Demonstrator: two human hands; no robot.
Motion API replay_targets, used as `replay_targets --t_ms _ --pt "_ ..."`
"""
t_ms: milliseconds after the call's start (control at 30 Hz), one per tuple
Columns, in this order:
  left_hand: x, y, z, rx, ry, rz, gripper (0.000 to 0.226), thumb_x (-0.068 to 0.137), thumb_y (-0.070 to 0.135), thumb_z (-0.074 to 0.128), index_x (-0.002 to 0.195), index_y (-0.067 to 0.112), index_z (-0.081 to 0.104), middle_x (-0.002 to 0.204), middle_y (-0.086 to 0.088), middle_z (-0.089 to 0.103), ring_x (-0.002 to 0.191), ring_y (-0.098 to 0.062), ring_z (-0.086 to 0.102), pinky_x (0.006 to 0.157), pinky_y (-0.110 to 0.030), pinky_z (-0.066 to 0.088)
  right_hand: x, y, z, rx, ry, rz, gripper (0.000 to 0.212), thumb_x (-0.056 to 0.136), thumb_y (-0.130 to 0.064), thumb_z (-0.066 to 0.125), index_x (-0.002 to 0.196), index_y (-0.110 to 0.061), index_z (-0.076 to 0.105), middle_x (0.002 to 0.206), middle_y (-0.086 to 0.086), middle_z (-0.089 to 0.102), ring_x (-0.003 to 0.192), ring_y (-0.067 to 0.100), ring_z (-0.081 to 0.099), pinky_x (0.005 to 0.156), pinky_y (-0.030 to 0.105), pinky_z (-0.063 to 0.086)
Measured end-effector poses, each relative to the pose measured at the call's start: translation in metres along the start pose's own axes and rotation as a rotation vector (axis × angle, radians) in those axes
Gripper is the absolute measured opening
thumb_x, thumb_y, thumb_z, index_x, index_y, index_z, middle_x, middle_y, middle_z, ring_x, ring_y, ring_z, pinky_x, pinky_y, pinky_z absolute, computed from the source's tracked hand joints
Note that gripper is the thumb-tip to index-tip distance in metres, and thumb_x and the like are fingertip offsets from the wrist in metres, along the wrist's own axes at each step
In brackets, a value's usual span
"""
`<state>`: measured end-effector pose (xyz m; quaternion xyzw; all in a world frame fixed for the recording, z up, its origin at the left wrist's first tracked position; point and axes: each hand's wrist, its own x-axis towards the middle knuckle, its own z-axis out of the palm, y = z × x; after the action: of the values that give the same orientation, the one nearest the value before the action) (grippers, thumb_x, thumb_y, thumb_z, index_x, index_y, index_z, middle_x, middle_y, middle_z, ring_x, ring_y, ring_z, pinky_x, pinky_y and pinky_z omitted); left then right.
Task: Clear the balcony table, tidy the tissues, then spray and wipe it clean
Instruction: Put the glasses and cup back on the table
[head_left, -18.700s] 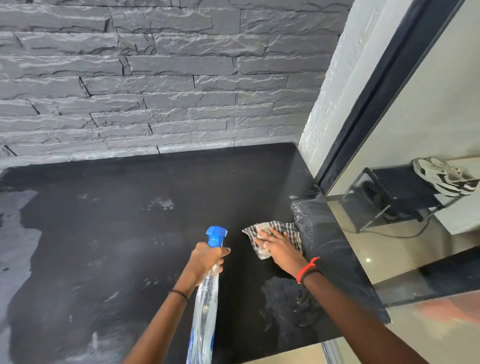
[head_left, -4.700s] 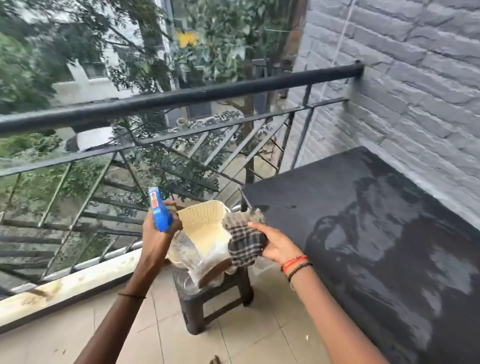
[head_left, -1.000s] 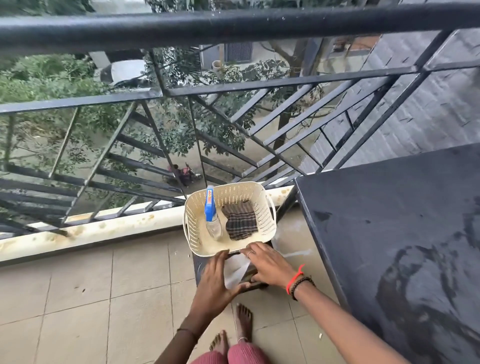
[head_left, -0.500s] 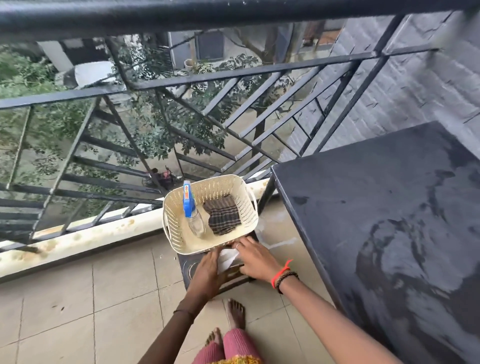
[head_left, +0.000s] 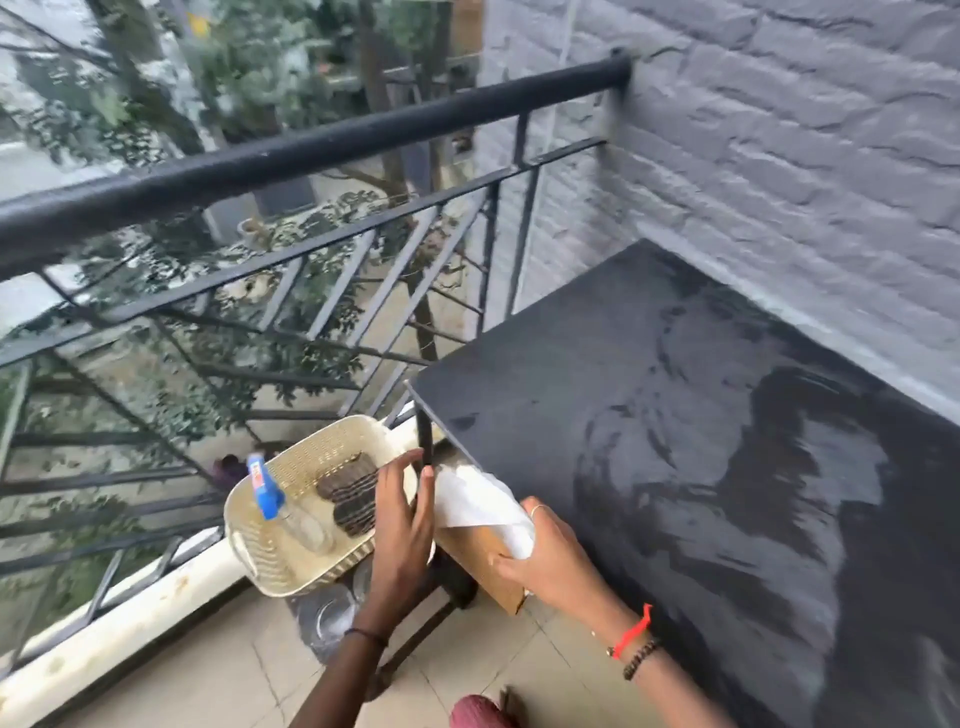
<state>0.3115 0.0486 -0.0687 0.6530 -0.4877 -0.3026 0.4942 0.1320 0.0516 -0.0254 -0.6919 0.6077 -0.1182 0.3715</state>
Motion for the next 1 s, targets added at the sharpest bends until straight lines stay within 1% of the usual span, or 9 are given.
replay_targets --t_ms 67,167,267,367,433,533,700,833,1000 --pt "-0.002 0.019 0.031 -0.016 -0.083 0.024 0.027 0.096 0.038 0.046 0.12 0.026 0.05 0.119 0.006 0.053 0.115 -0.005 0.049 0.103 -0.037 0.041 -0.021 0.011 -0.026 0.036 0.078 0.079 0.041 0.071 -0.038 0.069 0.071 -0.028 0.029 0.074 -0.01 0.039 0.063 0.007 0.041 0.057 0.019 0.036" --pt "-0.014 0.044 0.084 0.015 -0.218 0.074 0.028 0.097 0.036 0.048 0.121 0.022 0.05 0.121 0.005 0.05 0.117 -0.01 0.047 0.104 -0.032 0.037 -0.056 0.04 -0.063 0.126 0.21 0.222 0.038 0.07 -0.033 0.071 0.076 -0.029 0.034 0.078 -0.012 0.044 0.069 0.003 0.046 0.056 0.013 0.036" --pt "-0.034 0.074 0.146 0.062 -0.366 0.134 0.026 0.097 0.032 0.048 0.121 0.022 0.05 0.12 0.006 0.048 0.117 -0.01 0.044 0.103 -0.026 0.032 -0.1 0.083 -0.101 0.194 0.395 0.402 0.038 0.068 -0.035 0.071 0.09 -0.021 0.043 0.089 -0.007 0.053 0.085 0.016 0.052 0.065 0.025 0.036" --pt "-0.059 0.096 0.209 0.093 -0.492 0.203 0.029 0.098 0.03 0.048 0.121 0.014 0.053 0.119 -0.001 0.052 0.118 -0.015 0.045 0.105 -0.022 0.028 -0.149 0.136 -0.135 0.284 0.591 0.588 0.042 0.067 -0.029 0.074 0.095 -0.016 0.046 0.091 -0.001 0.057 0.083 0.02 0.056 0.061 0.027 0.039" --pt "-0.069 0.099 0.237 0.131 -0.546 0.25 0.035 0.097 0.036 0.045 0.12 0.012 0.054 0.117 -0.004 0.054 0.117 -0.018 0.047 0.104 -0.024 0.029 -0.175 0.164 -0.15 0.34 0.699 0.674 0.042 0.068 -0.025 0.076 0.095 -0.015 0.047 0.089 -0.001 0.058 0.078 0.018 0.056 0.057 0.024 0.04" --pt "-0.103 0.12 0.301 0.16 -0.666 0.311 0.044 0.093 0.042 0.041 0.118 0.009 0.055 0.115 -0.008 0.055 0.114 -0.023 0.049 0.103 -0.026 0.03 -0.229 0.231 -0.18 0.397 0.915 0.837 0.041 0.067 -0.023 0.078 0.092 -0.013 0.047 0.088 0.004 0.058 0.078 0.021 0.059 0.063 0.033 0.046" --pt "-0.142 0.133 0.372 0.265 -0.766 0.391 0.033 0.097 0.028 0.05 0.119 0.004 0.054 0.116 -0.014 0.054 0.114 -0.032 0.049 0.102 -0.034 0.031 -0.28 0.316 -0.22 0.456 1.158 0.975 0.038 0.071 -0.019 0.077 0.091 -0.007 0.047 0.092 0.01 0.058 0.08 0.026 0.059 0.064 0.032 0.044" --pt "-0.17 0.138 0.414 0.35 -0.791 0.491 0.05 0.092 0.043 0.034 0.117 0.005 0.056 0.112 -0.013 0.055 0.107 -0.031 0.051 0.098 -0.031 0.031 -0.299 0.382 -0.256 0.477 1.237 1.022 0.038 0.07 -0.017 0.076 0.093 -0.005 0.048 0.096 0.01 0.053 0.089 0.031 0.058 0.068 0.03 0.041" --pt "-0.185 0.136 0.442 0.402 -0.797 0.491 0.034 0.095 0.03 0.048 0.118 0.006 0.054 0.116 -0.011 0.053 0.106 -0.031 0.052 0.098 -0.036 0.037 -0.304 0.439 -0.293 0.464 1.246 1.074 0.041 0.07 -0.013 0.074 0.1 0.003 0.05 0.106 0.019 0.053 0.098 0.035 0.056 0.077 0.036 0.045"
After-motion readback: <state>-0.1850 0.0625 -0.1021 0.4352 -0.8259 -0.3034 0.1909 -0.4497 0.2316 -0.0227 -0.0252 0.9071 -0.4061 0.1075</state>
